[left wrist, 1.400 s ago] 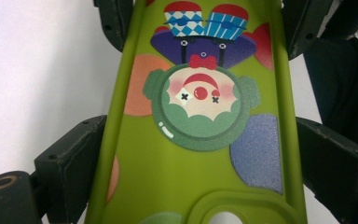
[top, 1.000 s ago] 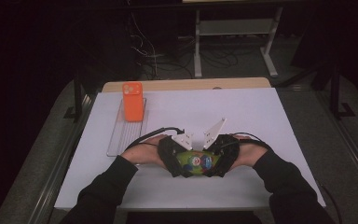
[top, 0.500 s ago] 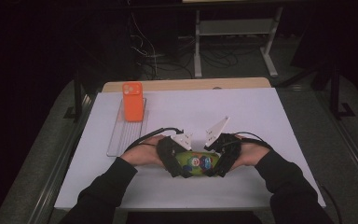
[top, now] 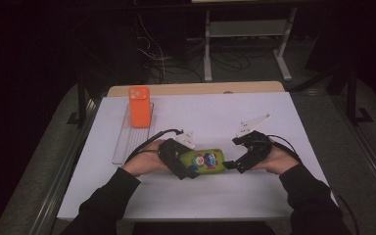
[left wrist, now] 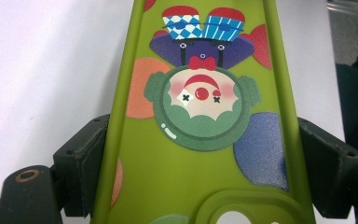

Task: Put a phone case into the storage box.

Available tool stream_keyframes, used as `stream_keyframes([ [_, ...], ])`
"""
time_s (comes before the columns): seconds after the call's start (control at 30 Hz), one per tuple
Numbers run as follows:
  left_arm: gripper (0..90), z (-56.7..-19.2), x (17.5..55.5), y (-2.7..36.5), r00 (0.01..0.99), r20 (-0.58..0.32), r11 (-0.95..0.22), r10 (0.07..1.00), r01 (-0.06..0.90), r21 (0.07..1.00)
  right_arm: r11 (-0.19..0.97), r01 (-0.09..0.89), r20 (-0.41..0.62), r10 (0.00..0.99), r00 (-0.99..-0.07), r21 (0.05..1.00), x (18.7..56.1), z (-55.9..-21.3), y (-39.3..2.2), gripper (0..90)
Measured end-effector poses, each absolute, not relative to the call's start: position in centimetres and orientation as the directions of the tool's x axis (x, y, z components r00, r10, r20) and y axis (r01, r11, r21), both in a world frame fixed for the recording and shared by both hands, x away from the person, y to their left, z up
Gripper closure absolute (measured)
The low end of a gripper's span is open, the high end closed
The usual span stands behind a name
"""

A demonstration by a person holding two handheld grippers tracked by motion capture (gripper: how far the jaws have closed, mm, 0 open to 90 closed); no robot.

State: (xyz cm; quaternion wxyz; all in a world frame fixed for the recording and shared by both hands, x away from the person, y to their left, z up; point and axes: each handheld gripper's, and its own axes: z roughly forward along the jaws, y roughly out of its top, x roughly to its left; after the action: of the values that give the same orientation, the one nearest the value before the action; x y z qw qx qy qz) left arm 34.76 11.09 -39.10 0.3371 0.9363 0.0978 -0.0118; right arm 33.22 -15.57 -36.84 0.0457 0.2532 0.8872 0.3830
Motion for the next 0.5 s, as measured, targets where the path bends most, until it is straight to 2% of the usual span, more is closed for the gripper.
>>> stream_keyframes([
  [0.27,15.0,-39.0,34.9,11.1,0.945,-0.057,-0.727,0.321,0.285,0.625,0.513,0.498,0.116,0.606,-0.787,0.699,32.7,-38.2,-16.5,1.4],
  [0.5,15.0,-38.8,35.1,11.1,0.908,-0.045,-0.695,0.417,0.35,0.628,0.467,0.535,0.11,0.673,-0.731,0.704,31.9,-40.3,-16.2,0.9],
])
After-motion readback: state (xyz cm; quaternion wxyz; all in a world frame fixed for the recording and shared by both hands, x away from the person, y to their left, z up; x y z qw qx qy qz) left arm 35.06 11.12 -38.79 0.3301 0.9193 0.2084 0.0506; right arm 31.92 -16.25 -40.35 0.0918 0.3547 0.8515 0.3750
